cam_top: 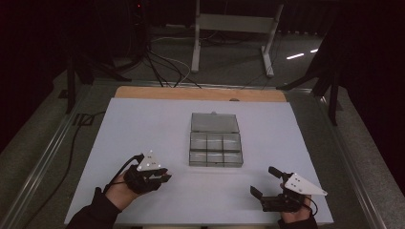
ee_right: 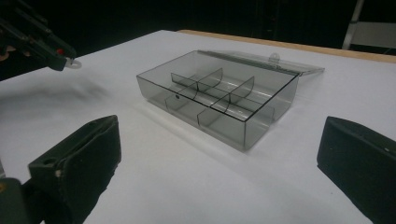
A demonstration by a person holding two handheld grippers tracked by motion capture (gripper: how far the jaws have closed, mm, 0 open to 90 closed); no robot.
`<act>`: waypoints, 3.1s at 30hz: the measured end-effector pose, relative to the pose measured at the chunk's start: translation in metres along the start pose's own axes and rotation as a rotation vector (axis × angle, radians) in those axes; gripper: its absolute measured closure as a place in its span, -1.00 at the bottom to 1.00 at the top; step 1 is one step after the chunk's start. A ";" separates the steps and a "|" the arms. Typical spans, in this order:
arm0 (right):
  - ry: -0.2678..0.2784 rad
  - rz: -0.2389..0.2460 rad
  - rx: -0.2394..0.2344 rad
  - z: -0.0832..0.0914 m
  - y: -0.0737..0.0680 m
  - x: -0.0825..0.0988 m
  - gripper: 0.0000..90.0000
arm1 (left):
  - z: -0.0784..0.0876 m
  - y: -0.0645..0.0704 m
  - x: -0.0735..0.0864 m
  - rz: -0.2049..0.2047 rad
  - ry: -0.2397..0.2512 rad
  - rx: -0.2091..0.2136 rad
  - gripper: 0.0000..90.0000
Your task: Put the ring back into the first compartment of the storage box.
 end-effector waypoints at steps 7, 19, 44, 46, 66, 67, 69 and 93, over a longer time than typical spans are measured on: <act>0.000 0.000 0.001 0.000 0.000 0.000 -1.00 | -0.002 -0.007 -0.006 0.005 0.014 0.016 0.62; -0.001 0.002 0.000 0.000 0.000 0.000 -1.00 | -0.005 -0.016 -0.019 -0.014 0.029 0.027 0.62; -0.005 0.000 0.000 0.000 0.000 0.001 -1.00 | -0.014 -0.039 -0.045 -0.027 0.088 0.047 0.62; -0.005 0.000 0.000 -0.001 0.000 0.001 -1.00 | -0.015 -0.040 -0.048 -0.029 0.093 0.054 0.62; -0.005 -0.002 -0.002 0.000 0.000 0.001 -1.00 | -0.033 -0.046 -0.079 -0.043 0.137 0.096 0.62; -0.005 -0.003 -0.003 0.000 0.000 0.001 -1.00 | -0.035 -0.046 -0.080 -0.044 0.137 0.094 0.62; -0.003 -0.002 -0.003 0.000 0.001 0.001 -1.00 | -0.037 -0.047 -0.082 -0.043 0.139 0.099 0.62; -0.009 -0.003 -0.005 -0.001 0.000 0.002 -1.00 | -0.070 -0.060 -0.101 -0.046 0.115 0.099 0.62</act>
Point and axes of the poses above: each handheld gripper's, and its own axes: z roughly backward along the jaws, x roughly out of its underside, y roughly to its right, the point moved 3 cm from there along -z, roughly forward along the jaws, and after that the axes turned 11 degrees about -z, right-handed, at the moved point
